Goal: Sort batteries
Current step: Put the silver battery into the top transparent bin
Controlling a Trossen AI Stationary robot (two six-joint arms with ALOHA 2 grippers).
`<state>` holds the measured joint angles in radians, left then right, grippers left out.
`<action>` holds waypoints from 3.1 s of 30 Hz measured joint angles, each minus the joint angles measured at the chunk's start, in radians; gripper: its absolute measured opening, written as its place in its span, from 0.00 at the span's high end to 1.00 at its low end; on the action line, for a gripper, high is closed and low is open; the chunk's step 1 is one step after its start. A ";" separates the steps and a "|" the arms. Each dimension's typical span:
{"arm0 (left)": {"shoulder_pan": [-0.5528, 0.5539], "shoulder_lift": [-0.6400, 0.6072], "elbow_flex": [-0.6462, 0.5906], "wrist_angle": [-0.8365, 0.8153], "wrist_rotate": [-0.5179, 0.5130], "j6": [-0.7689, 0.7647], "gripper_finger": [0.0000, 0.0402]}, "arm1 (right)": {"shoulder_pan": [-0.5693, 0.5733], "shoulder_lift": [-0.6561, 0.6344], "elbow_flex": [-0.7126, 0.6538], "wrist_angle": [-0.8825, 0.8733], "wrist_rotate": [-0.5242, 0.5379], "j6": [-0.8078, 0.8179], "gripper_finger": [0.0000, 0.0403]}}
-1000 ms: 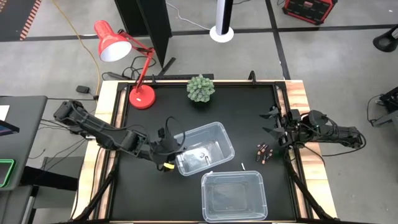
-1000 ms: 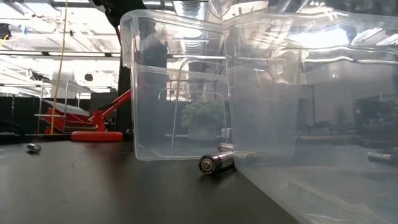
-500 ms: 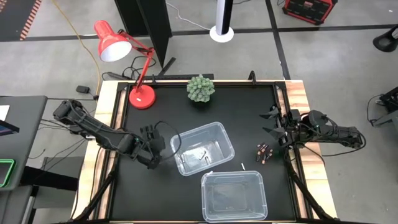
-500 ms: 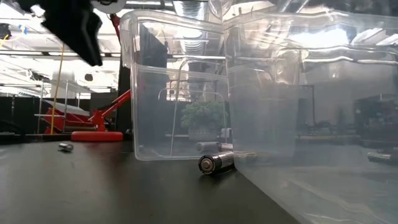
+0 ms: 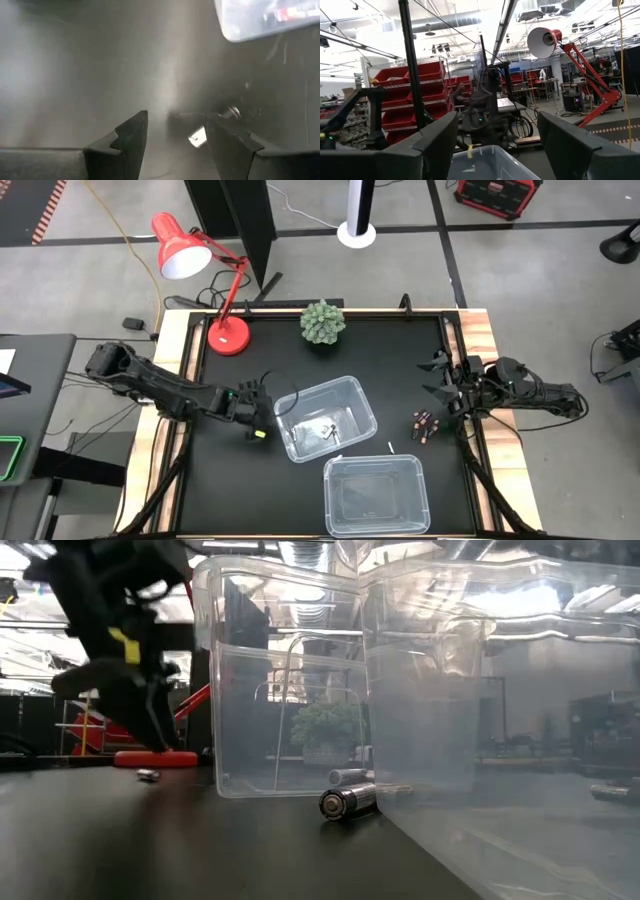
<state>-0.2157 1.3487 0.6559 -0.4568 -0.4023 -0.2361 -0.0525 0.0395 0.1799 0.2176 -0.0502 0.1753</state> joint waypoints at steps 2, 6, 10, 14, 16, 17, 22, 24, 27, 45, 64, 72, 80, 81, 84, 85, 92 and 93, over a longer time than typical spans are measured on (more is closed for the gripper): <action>0.052 0.000 -0.037 0.066 0.087 0.039 0.53 | 0.000 0.000 0.000 0.000 0.000 0.000 0.28; 0.124 -0.003 -0.077 0.108 0.200 0.046 0.53 | 0.000 0.000 0.000 0.000 0.000 0.000 0.28; 0.151 0.000 -0.090 0.121 0.302 0.065 0.53 | -0.002 0.000 0.000 0.000 0.000 -0.001 0.28; 0.153 0.000 -0.087 0.119 0.328 0.067 0.53 | -0.002 0.000 0.000 0.000 0.000 -0.001 0.28; 0.153 0.000 -0.085 0.113 0.312 0.057 0.53 | -0.002 0.000 0.000 0.000 0.000 -0.004 0.28; 0.153 0.000 -0.079 0.108 0.295 0.046 0.53 | -0.002 0.000 0.000 -0.001 0.000 -0.008 0.28; 0.135 -0.056 -0.050 0.136 0.346 -0.040 0.55 | -0.002 0.000 0.000 -0.001 0.000 -0.016 0.28; 0.104 -0.074 -0.049 0.184 0.394 -0.098 0.56 | -0.002 0.000 0.000 -0.001 0.000 -0.016 0.28; 0.022 -0.052 -0.051 0.246 0.401 -0.183 0.56 | -0.002 0.000 0.000 -0.004 0.000 -0.016 0.28; -0.285 0.238 -0.009 0.484 0.114 -0.562 0.56 | -0.001 0.000 0.000 -0.004 0.000 -0.026 0.28; -0.326 0.355 0.096 0.522 0.026 -0.535 0.55 | -0.001 0.000 0.000 -0.006 0.000 -0.018 0.28; -0.330 0.354 0.096 0.523 0.017 -0.583 0.55 | -0.001 0.000 0.000 -0.008 0.000 -0.015 0.28; -0.329 0.354 0.096 0.524 -0.003 -0.686 0.52 | -0.001 0.000 0.000 -0.008 0.000 -0.016 0.28; -0.327 0.353 0.096 0.524 -0.006 -0.697 0.51 | -0.001 0.000 0.000 -0.008 0.000 -0.016 0.28; -0.319 0.353 0.097 0.524 -0.012 -0.735 0.49 | -0.001 0.000 0.000 -0.008 0.000 -0.016 0.28; -0.314 0.354 0.097 0.524 -0.013 -0.748 0.48 | -0.001 0.000 0.000 -0.008 0.000 -0.016 0.28; -0.300 0.354 0.097 0.513 -0.013 -0.788 0.47 | -0.001 0.000 0.000 -0.008 0.000 -0.019 0.28; -0.300 0.354 0.097 0.511 -0.013 -0.788 0.47 | -0.001 0.000 0.000 -0.009 0.000 -0.019 0.28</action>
<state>-0.5152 1.7023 0.7528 0.0540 -0.4156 -1.0245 -0.0532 0.0395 0.1802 0.2089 -0.0503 0.1566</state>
